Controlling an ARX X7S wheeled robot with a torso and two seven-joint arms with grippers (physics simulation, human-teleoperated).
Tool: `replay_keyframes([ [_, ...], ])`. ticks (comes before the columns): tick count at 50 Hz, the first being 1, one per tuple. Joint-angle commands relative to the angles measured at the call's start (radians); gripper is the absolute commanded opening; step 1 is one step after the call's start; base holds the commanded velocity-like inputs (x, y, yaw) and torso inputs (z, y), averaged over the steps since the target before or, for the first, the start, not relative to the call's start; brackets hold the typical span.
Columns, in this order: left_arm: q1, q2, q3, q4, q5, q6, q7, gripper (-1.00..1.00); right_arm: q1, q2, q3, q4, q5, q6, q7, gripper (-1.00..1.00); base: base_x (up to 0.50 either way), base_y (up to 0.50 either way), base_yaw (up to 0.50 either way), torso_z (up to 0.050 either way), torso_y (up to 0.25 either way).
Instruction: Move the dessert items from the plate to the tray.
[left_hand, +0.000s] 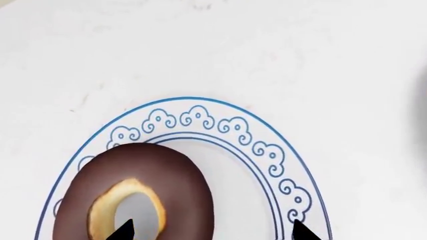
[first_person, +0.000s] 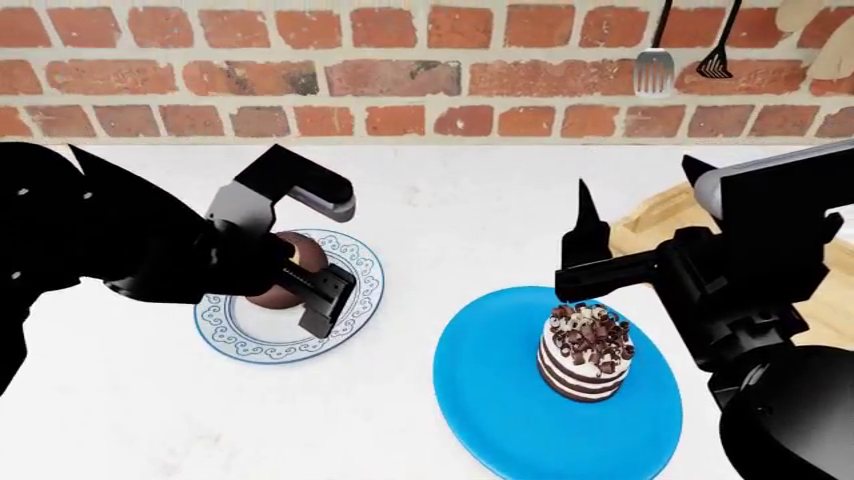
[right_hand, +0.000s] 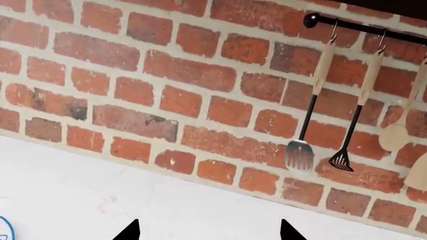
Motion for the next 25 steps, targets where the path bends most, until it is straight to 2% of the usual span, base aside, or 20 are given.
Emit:
replay_keyframes([
  [1,0.007,0.006,0.024,-0.018,0.033,0.025,0.039,1.00,-0.003,0.002,-0.007,0.004,-0.001,-0.007,0.003,1.00,0.00,0.00,0.00,0.000,0.000],
  [25,0.018,0.001,0.060,-0.040,0.054,0.030,0.059,1.00,-0.003,0.008,-0.020,0.011,-0.001,-0.019,0.007,1.00,0.00,0.00,0.00,0.000,0.000],
])
